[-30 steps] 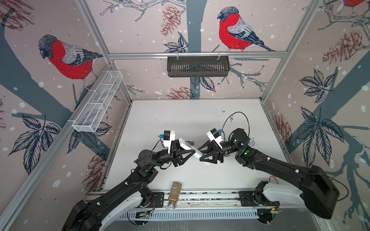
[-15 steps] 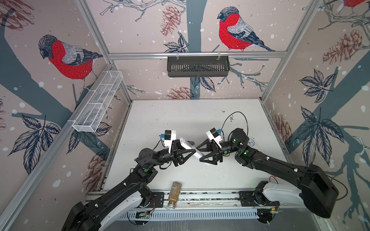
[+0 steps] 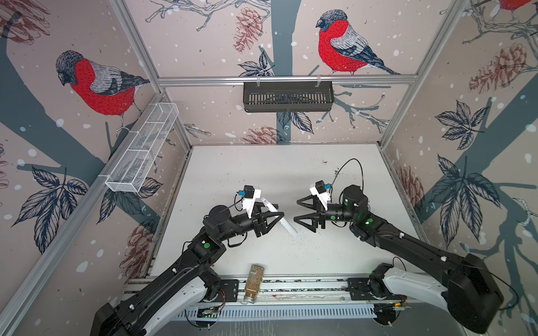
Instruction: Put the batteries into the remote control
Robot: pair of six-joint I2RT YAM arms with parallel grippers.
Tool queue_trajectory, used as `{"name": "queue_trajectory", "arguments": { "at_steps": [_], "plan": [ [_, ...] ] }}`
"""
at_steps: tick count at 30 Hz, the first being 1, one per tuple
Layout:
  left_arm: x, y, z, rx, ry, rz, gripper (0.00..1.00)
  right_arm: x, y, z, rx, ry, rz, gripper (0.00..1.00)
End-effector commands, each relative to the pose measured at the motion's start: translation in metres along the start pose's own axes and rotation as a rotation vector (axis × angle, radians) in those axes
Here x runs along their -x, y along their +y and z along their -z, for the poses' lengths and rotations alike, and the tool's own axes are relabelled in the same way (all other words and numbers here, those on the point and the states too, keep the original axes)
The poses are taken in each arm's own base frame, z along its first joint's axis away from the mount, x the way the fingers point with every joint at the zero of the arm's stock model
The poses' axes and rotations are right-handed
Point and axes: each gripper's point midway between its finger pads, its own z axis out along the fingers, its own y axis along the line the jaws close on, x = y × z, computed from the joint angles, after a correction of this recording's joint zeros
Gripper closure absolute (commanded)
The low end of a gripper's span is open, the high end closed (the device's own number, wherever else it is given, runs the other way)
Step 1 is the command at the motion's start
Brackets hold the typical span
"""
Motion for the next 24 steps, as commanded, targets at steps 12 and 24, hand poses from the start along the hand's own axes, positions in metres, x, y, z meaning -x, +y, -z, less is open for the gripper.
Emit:
{"name": "queue_trajectory", "arguments": {
  "at_steps": [12,24],
  "plan": [
    [-0.057,0.116,-0.030,0.478,0.403,0.188,0.60,-0.037,-0.085,0.018,-0.488,0.061,-0.056,0.01],
    [-0.088,0.199,-0.064,0.740,0.724,0.267,0.58,-0.059,-0.069,0.003,-0.436,0.071,-0.074,0.00]
  ]
}}
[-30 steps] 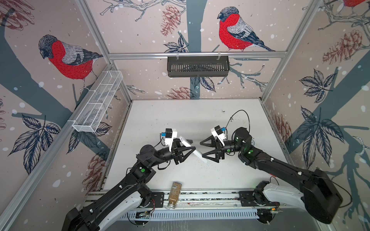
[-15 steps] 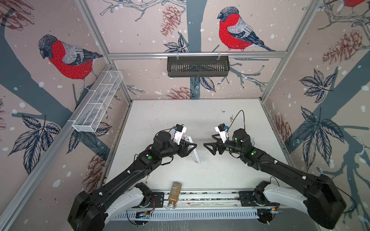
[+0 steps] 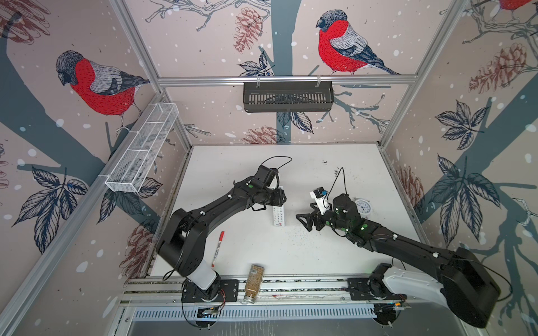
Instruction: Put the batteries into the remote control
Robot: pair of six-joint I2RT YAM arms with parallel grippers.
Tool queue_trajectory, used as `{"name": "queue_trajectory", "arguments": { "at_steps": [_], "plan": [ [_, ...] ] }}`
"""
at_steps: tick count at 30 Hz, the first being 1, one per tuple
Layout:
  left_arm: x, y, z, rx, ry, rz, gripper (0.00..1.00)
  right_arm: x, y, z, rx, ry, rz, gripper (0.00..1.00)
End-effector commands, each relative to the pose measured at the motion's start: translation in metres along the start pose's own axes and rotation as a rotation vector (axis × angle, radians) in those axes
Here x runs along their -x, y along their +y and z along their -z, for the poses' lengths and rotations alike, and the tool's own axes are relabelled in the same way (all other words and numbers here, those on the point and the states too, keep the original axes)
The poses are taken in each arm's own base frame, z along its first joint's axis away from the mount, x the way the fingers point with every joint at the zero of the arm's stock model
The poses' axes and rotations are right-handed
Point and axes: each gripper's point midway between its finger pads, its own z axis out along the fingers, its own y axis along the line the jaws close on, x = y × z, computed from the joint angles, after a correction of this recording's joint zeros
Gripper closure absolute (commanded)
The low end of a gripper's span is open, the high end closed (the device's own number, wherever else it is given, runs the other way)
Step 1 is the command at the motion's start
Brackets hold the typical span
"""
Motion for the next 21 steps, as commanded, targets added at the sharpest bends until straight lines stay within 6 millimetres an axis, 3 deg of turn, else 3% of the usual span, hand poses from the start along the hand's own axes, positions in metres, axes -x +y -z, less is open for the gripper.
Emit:
{"name": "queue_trajectory", "arguments": {
  "at_steps": [1,13,21],
  "plan": [
    [-0.013,0.019,-0.016,0.091,0.107,-0.003,0.58,0.006,0.007,-0.001,0.014,-0.044,-0.014,0.01],
    [0.003,0.029,-0.064,0.122,0.118,0.034,0.41,-0.011,-0.001,0.000,-0.035,-0.011,-0.012,0.01],
    [0.006,0.030,-0.078,0.098,0.072,0.065,0.33,-0.008,-0.009,-0.001,-0.068,0.000,-0.019,0.00]
  ]
}}
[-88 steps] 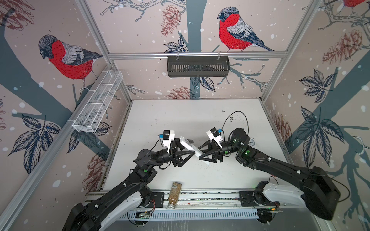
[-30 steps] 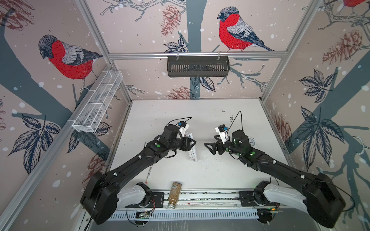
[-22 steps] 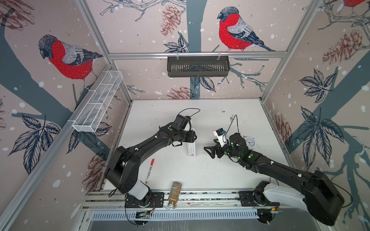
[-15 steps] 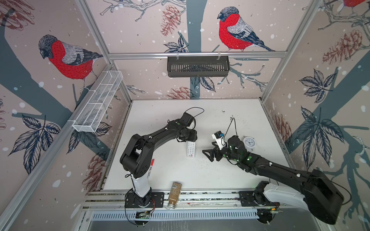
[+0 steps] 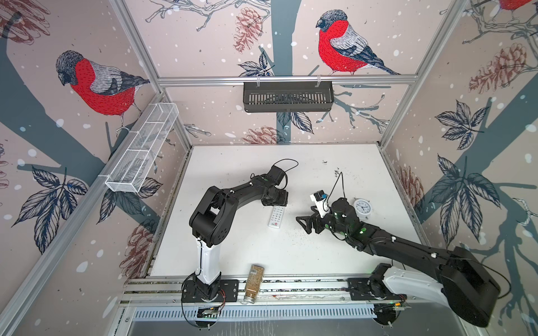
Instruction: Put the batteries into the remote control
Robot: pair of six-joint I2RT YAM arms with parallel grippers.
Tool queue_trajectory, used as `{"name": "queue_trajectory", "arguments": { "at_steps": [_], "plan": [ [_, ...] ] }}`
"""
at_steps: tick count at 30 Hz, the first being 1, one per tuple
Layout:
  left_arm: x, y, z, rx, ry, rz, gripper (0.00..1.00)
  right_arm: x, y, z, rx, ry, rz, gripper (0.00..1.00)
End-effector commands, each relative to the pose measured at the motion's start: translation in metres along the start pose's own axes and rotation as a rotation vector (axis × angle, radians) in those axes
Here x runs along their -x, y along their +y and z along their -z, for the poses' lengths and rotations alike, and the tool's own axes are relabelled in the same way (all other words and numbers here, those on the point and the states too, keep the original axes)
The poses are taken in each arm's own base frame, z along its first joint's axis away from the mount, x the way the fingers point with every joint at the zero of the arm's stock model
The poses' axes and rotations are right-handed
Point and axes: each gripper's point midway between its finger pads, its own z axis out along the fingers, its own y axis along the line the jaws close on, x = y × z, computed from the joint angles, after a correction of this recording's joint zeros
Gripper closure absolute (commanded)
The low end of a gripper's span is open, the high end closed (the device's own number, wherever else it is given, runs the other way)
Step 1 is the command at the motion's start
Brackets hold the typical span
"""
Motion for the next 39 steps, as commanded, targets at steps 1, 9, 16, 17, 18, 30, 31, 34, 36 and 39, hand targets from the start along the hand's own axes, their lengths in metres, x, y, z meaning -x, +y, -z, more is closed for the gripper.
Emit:
{"name": "queue_trajectory", "arguments": {
  "at_steps": [1,9,16,17,18,30,31,34,36,39],
  "plan": [
    [0.010,-0.005,-0.001,-0.028,-0.047,0.015,0.32,0.003,-0.004,0.000,-0.023,-0.003,0.011,0.00],
    [0.027,-0.001,0.042,-0.024,-0.193,-0.005,0.12,0.002,-0.019,-0.004,-0.082,0.025,0.017,0.00],
    [0.046,0.037,0.110,0.081,-0.414,-0.007,0.03,0.012,-0.038,-0.010,-0.188,0.055,0.055,0.00],
    [0.048,0.047,0.123,0.120,-0.468,0.007,0.03,0.015,-0.043,-0.011,-0.214,0.058,0.055,0.00],
    [0.049,0.061,0.135,0.172,-0.522,0.030,0.03,0.020,-0.048,-0.010,-0.248,0.053,0.056,0.01],
    [0.014,0.178,0.241,0.645,-1.000,0.149,0.03,0.071,-0.142,0.033,-0.790,-0.119,0.145,0.01],
    [0.008,0.183,0.244,0.666,-1.025,0.169,0.03,0.074,-0.147,0.040,-0.835,-0.150,0.160,0.01],
    [-0.008,0.190,0.248,0.676,-1.117,0.193,0.03,0.083,-0.162,0.062,-0.961,-0.244,0.217,0.00],
    [-0.017,0.196,0.244,0.696,-1.130,0.192,0.03,0.085,-0.167,0.073,-0.998,-0.305,0.259,0.01],
    [-0.026,0.204,0.236,0.745,-1.119,0.185,0.03,0.086,-0.176,0.086,-1.039,-0.387,0.286,0.00]
  ]
}}
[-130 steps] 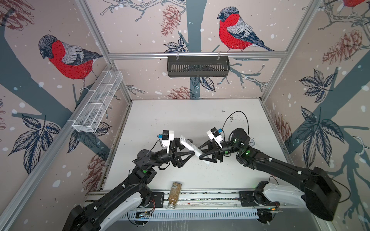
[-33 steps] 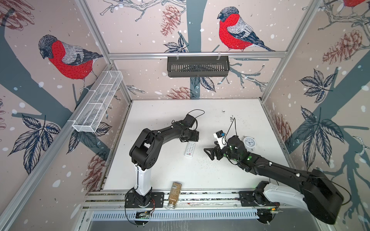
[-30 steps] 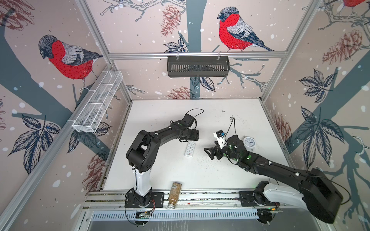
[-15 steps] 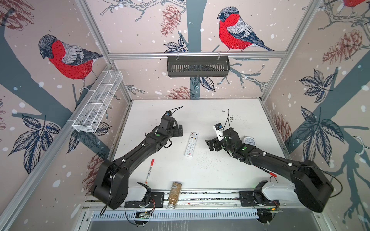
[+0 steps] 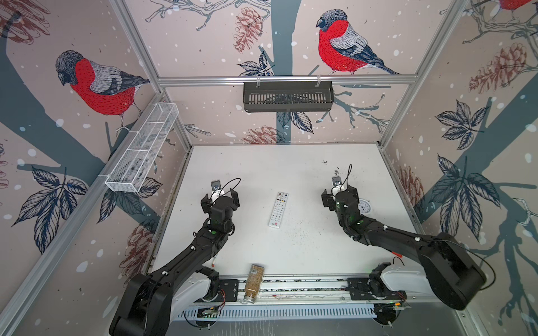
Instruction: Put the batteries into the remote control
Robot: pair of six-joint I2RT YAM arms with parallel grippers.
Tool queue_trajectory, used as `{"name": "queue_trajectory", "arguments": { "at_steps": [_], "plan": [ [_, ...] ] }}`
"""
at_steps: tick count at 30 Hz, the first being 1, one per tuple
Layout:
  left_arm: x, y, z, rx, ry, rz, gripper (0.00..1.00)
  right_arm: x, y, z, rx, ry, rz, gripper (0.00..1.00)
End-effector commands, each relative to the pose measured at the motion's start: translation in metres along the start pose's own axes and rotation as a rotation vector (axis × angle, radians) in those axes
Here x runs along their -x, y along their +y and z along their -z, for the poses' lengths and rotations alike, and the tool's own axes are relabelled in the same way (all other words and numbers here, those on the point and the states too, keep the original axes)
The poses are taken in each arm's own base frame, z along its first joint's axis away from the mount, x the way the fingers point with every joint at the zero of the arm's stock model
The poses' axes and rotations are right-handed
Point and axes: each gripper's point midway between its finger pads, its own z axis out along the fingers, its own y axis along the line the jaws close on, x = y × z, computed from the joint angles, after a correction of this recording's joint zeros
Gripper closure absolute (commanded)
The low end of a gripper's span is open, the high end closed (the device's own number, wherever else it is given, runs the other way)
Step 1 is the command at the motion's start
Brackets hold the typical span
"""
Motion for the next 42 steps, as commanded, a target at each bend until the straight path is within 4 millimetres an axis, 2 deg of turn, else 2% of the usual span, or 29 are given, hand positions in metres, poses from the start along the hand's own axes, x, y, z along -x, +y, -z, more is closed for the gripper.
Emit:
{"name": "queue_trajectory", "arguments": {
  "at_steps": [1,6,9,11,15,18,22,25,28,30,34,37,40,42],
  "plan": [
    [0.019,0.014,0.002,0.075,-0.120,0.038,0.03,0.036,-0.032,0.003,-0.135,-0.193,-0.036,0.00],
    [0.003,0.029,0.011,0.101,-0.199,0.009,0.03,0.022,-0.045,-0.006,-0.161,-0.208,-0.042,0.00],
    [0.002,0.042,0.023,0.099,-0.302,0.047,0.03,0.028,-0.050,-0.003,-0.169,-0.251,-0.051,0.00],
    [0.000,0.046,0.024,0.097,-0.322,0.069,0.03,0.030,-0.057,-0.001,-0.183,-0.270,-0.072,0.00],
    [-0.001,0.033,0.013,0.046,-0.296,0.025,0.03,0.028,-0.069,-0.002,-0.193,-0.264,-0.099,0.01],
    [0.001,0.033,0.009,0.036,-0.302,0.035,0.03,0.016,-0.084,-0.002,-0.279,-0.219,-0.099,0.00],
    [0.004,0.027,0.005,0.003,-0.314,0.008,0.03,0.001,-0.078,-0.005,-0.262,-0.169,-0.095,0.01],
    [0.005,0.026,-0.001,0.008,-0.307,0.005,0.03,-0.001,-0.085,0.002,-0.283,-0.199,-0.104,0.00],
    [0.005,0.032,-0.010,0.026,-0.280,0.026,0.03,-0.008,-0.096,0.003,-0.301,-0.223,-0.140,0.00],
    [0.004,0.034,-0.016,0.012,-0.266,0.039,0.03,-0.017,-0.107,-0.004,-0.322,-0.196,-0.186,0.01],
    [0.007,0.034,-0.017,-0.015,-0.289,0.060,0.03,-0.027,-0.117,-0.012,-0.289,-0.174,-0.254,0.01],
    [0.007,0.043,-0.029,0.016,-0.256,0.077,0.03,-0.033,-0.124,-0.015,-0.291,-0.173,-0.291,0.00],
    [-0.004,0.051,-0.042,-0.005,-0.204,0.147,0.03,-0.042,-0.129,-0.019,-0.246,-0.160,-0.346,0.00],
    [-0.009,0.049,-0.044,-0.021,-0.224,0.148,0.03,-0.047,-0.132,-0.020,-0.251,-0.174,-0.360,0.00]
  ]
}}
